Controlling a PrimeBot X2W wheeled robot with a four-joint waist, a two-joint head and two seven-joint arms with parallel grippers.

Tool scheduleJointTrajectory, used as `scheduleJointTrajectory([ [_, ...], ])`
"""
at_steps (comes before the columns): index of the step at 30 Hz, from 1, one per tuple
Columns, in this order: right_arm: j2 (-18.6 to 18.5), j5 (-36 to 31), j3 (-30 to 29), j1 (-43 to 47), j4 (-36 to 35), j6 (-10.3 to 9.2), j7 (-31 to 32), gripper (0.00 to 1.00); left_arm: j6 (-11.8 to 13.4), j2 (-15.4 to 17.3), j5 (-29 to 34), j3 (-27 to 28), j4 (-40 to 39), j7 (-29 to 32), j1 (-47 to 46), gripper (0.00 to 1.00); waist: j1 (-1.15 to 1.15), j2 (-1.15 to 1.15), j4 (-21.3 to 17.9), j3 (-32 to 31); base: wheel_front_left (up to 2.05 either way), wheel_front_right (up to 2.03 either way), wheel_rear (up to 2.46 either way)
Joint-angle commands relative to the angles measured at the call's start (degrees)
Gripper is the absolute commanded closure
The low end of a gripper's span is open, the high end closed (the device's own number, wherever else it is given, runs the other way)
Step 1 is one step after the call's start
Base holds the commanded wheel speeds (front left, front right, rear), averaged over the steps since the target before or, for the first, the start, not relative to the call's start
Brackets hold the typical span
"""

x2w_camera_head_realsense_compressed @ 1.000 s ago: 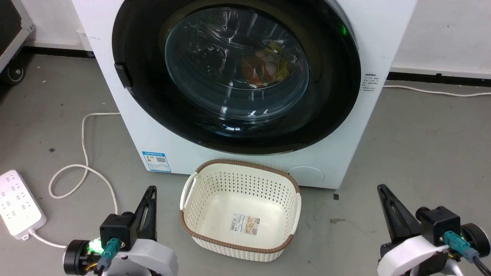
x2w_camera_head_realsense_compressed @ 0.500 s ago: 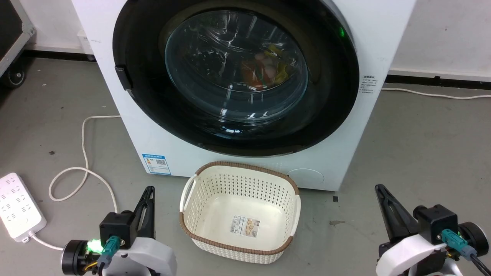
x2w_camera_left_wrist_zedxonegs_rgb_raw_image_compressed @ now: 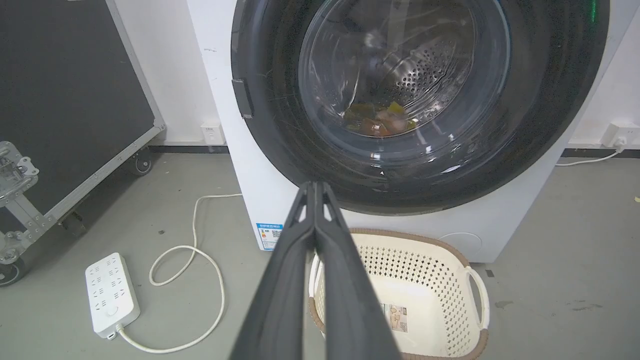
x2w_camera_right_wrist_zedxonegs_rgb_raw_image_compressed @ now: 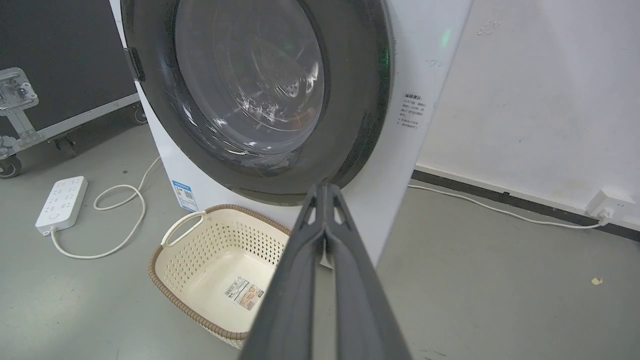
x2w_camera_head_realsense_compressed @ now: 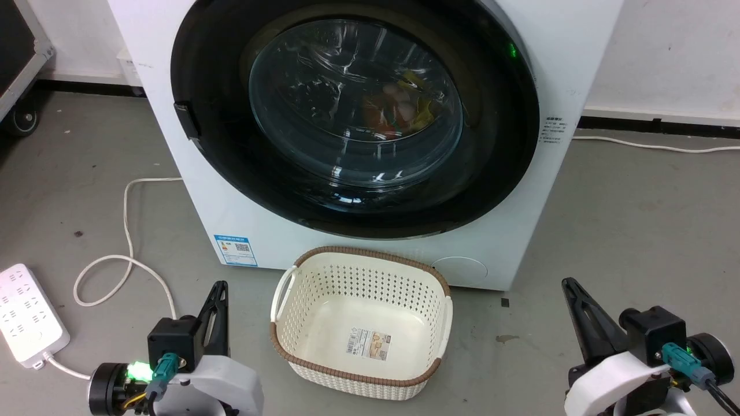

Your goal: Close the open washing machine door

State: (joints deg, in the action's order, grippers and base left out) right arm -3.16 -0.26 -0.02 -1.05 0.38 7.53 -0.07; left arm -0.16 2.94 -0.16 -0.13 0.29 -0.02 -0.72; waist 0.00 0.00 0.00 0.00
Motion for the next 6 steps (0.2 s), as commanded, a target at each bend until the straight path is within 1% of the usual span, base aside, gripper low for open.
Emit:
scheduleJointTrajectory([
  [1,0.28,0.26,0.02,1.05,-0.38,-0.04,0.07,1.0,0.16,-0.06,0.16,0.13,-0.29,0.02,0.72,1.0,0.0,0.0,0.0,0.0,0.0,0.0,0.0],
  [6,0.28,0.26,0.02,1.05,-0.38,-0.04,0.07,1.0,0.16,-0.06,0.16,0.13,-0.29,0.02,0.72,1.0,0.0,0.0,0.0,0.0,0.0,0.0,0.0],
])
